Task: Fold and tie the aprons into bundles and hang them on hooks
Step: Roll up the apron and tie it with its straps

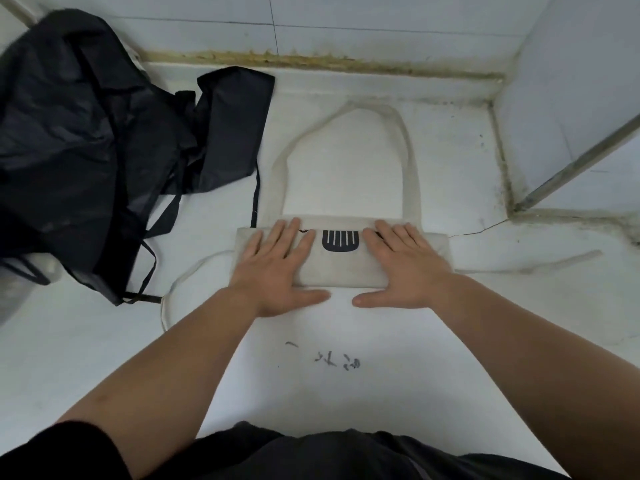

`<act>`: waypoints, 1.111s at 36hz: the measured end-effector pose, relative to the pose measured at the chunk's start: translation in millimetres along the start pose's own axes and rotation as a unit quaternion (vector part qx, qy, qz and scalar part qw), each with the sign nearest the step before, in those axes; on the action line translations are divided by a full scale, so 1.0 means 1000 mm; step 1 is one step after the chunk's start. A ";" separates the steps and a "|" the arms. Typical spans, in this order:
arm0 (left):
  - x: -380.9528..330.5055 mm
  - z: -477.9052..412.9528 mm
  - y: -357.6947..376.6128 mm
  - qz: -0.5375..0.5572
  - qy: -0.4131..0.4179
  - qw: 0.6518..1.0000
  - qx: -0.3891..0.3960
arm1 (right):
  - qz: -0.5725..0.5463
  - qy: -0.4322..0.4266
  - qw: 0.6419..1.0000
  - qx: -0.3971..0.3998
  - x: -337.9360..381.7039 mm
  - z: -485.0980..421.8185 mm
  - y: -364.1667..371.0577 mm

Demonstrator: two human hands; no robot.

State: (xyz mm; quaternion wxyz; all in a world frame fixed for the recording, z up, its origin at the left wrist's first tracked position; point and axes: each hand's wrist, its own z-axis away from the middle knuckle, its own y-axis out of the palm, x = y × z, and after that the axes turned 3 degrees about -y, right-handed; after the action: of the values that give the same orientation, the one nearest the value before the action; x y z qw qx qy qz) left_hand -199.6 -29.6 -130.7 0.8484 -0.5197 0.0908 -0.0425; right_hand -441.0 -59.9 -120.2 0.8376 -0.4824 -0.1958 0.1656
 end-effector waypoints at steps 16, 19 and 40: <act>0.004 0.004 -0.064 0.156 -0.020 0.986 0.045 | -0.143 0.032 0.988 0.046 -0.011 0.005 -0.057; 0.003 -0.006 -0.089 0.140 -0.036 0.986 0.081 | -0.128 0.053 0.988 0.065 -0.018 -0.003 -0.079; -0.024 -0.009 0.005 0.023 -0.040 0.998 -0.040 | 0.021 0.090 0.993 -0.073 -0.011 -0.012 0.008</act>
State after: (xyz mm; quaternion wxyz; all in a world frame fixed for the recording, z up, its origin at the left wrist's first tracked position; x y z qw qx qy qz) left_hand -224.6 -31.4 -136.6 0.8309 -0.5519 0.0707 0.0017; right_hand -445.0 -70.2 -134.3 0.8108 -0.5590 -0.1212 0.1245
